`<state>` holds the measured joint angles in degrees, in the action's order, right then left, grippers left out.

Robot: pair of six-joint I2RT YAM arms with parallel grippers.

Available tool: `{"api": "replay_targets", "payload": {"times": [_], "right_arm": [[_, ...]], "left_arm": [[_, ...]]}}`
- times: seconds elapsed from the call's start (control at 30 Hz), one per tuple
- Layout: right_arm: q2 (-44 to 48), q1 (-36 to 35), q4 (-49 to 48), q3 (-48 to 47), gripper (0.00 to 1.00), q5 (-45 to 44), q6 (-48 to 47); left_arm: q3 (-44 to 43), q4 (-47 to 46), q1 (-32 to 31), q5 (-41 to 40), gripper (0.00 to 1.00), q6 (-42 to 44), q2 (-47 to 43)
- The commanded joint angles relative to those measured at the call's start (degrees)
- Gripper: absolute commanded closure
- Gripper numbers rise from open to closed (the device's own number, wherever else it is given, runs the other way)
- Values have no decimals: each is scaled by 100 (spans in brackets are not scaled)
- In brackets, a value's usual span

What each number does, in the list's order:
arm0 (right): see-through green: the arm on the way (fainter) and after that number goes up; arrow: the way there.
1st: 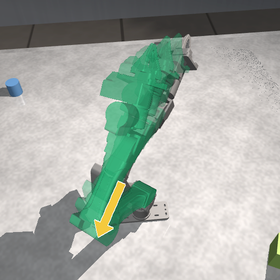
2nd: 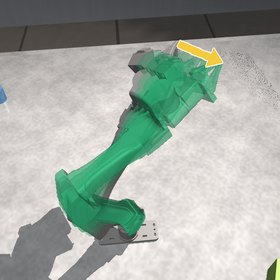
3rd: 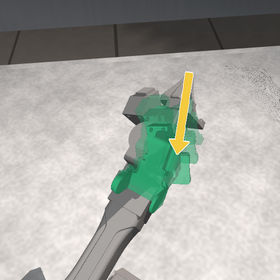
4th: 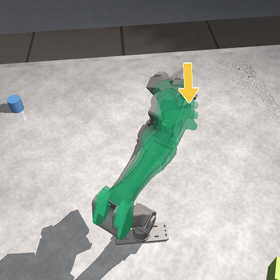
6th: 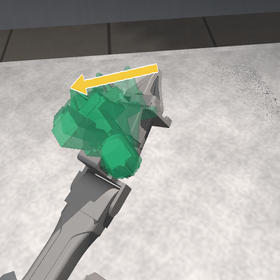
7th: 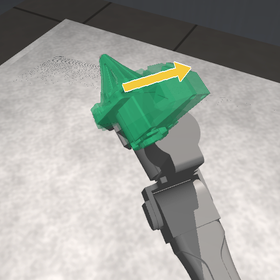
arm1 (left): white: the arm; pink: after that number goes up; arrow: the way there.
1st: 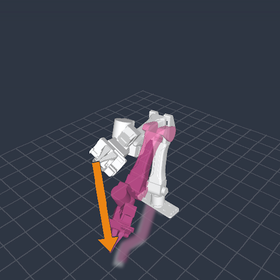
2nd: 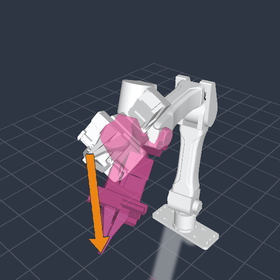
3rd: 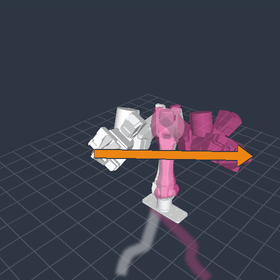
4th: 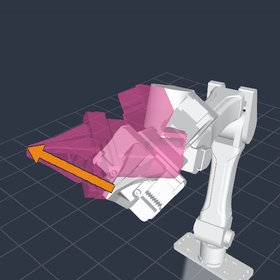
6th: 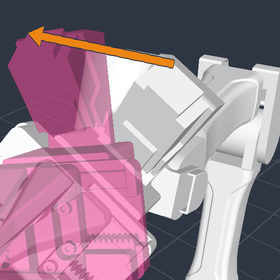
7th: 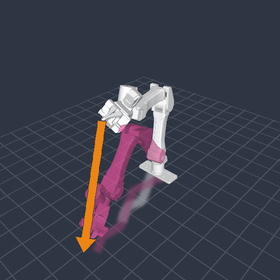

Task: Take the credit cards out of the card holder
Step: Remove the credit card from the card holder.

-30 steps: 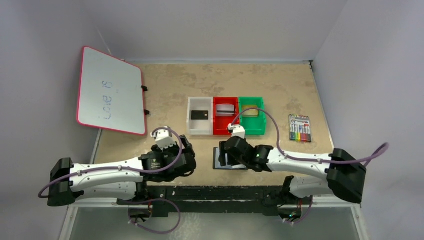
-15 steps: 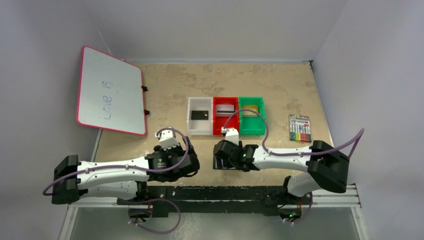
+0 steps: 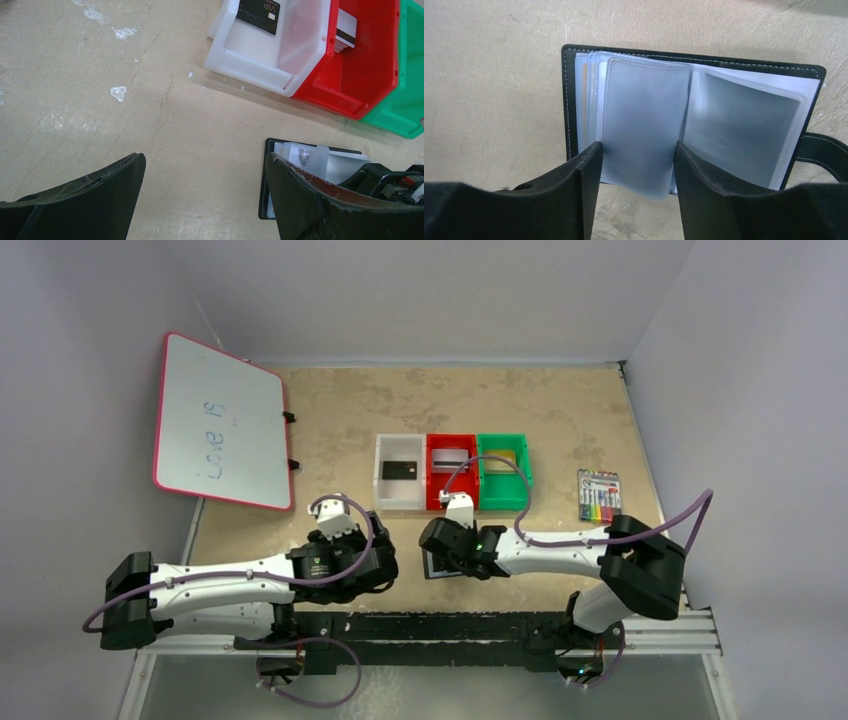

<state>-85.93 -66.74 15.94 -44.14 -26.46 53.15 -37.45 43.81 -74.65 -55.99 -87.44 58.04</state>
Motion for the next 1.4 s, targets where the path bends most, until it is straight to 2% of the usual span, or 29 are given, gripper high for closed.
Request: {"api": "replay_targets", "payload": {"times": [0.0, 0.17, 0.23, 0.33, 0.47, 0.57, 0.67, 0.73, 0.8, 0.9, 1.03, 1.37], "right_arm": [[-95, -31, 159, -102, 52, -212, 225], [27, -32, 56, -11, 50, -33, 266], [93, -32, -27, 64, 55, 66, 268], [186, -32, 27, 81, 69, 0, 285], [435, -23, -84, 206, 66, -16, 364], [856, 144, -936, 762, 64, 386, 381], [1341, 372, -2273, 1600, 69, 1159, 614], [1528, 516, -2590, 1895, 68, 1338, 717], [1644, 615, -2363, 1898, 61, 1237, 759], [1905, 810, -2317, 2075, 63, 1256, 776], [2381, 1048, -2380, 2356, 59, 1337, 939], [2975, 1049, -374, 2086, 53, 66, 1971]], "left_arm": [[-6, -159, 7, -137, 10, 32, -76], [44, -357, 12, -38, 10, 91, 31], [39, -521, 12, 12, 10, 172, 100], [-91, -652, 12, 86, 10, 338, 257], [-336, -890, 7, 235, 10, 598, 497], [-277, -1597, 12, 436, 10, 705, 641], [-137, -2883, 27, 923, 10, 987, 911], [-251, -3204, 47, 1133, 11, 1019, 1183], [-399, -3297, 57, 1259, 11, 1079, 1452], [-485, -3455, 85, 1456, 11, 1132, 1751], [-459, -3738, 151, 1690, 11, 1116, 1867], [-560, -4131, 343, 2074, 11, 1246, 2145]]}}
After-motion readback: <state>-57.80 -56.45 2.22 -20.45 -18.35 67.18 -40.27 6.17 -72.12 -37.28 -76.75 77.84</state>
